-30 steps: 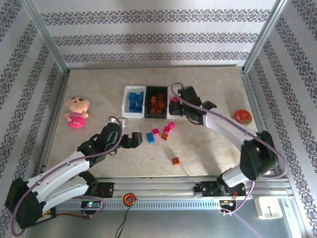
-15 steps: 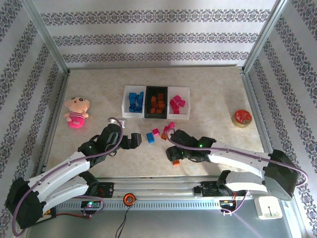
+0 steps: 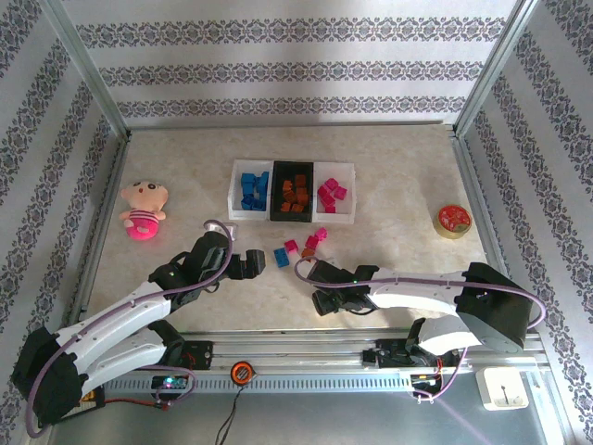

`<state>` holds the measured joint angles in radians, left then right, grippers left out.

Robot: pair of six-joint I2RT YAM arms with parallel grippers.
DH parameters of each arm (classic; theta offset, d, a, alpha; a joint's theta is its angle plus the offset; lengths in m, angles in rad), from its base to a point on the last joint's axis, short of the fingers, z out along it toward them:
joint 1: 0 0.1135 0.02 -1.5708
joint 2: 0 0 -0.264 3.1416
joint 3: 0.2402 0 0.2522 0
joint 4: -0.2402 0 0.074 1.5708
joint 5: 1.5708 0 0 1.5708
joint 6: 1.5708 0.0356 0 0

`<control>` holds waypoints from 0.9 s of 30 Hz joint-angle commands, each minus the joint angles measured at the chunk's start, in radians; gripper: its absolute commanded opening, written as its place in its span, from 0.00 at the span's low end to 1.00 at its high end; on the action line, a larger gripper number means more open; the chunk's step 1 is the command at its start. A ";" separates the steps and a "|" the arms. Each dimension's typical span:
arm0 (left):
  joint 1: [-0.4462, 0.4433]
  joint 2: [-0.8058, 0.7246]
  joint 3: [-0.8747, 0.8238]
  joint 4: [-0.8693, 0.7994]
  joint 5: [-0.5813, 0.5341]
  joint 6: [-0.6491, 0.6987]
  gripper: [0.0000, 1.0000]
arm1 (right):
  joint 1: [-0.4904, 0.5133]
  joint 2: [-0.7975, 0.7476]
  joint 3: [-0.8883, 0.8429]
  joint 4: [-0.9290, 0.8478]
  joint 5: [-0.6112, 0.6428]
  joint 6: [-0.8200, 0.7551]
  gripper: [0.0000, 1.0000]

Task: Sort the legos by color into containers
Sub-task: Pick up the lego from the bottom-center of the table, then place the lego in the container.

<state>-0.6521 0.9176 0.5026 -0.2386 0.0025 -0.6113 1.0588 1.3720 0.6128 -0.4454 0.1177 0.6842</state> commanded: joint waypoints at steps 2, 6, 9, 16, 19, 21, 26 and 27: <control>0.022 0.003 -0.009 0.021 -0.012 -0.010 1.00 | 0.015 0.018 0.022 0.014 0.028 0.003 0.43; 0.023 0.000 -0.010 0.021 -0.011 -0.009 1.00 | 0.014 -0.026 0.033 -0.005 0.039 -0.009 0.30; 0.025 0.002 -0.010 0.027 -0.004 -0.010 1.00 | -0.013 -0.077 0.072 -0.040 0.050 -0.049 0.25; 0.026 0.018 0.005 0.022 0.007 -0.003 1.00 | -0.252 -0.141 0.242 -0.043 0.041 -0.231 0.22; 0.028 0.025 0.007 0.027 0.013 -0.007 1.00 | -0.358 -0.080 0.339 0.006 0.030 -0.280 0.22; 0.028 0.030 0.008 0.030 0.018 -0.010 1.00 | -0.431 -0.018 0.395 0.040 0.006 -0.284 0.22; 0.028 0.050 0.014 0.032 0.026 -0.013 1.00 | -0.529 0.163 0.536 0.088 -0.008 -0.292 0.22; 0.027 0.053 0.017 0.029 0.027 -0.012 1.00 | -0.543 0.204 0.564 0.089 -0.008 -0.292 0.22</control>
<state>-0.6392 0.9619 0.5014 -0.2359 0.0219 -0.6113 0.5369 1.5032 1.1244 -0.3798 0.1230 0.4206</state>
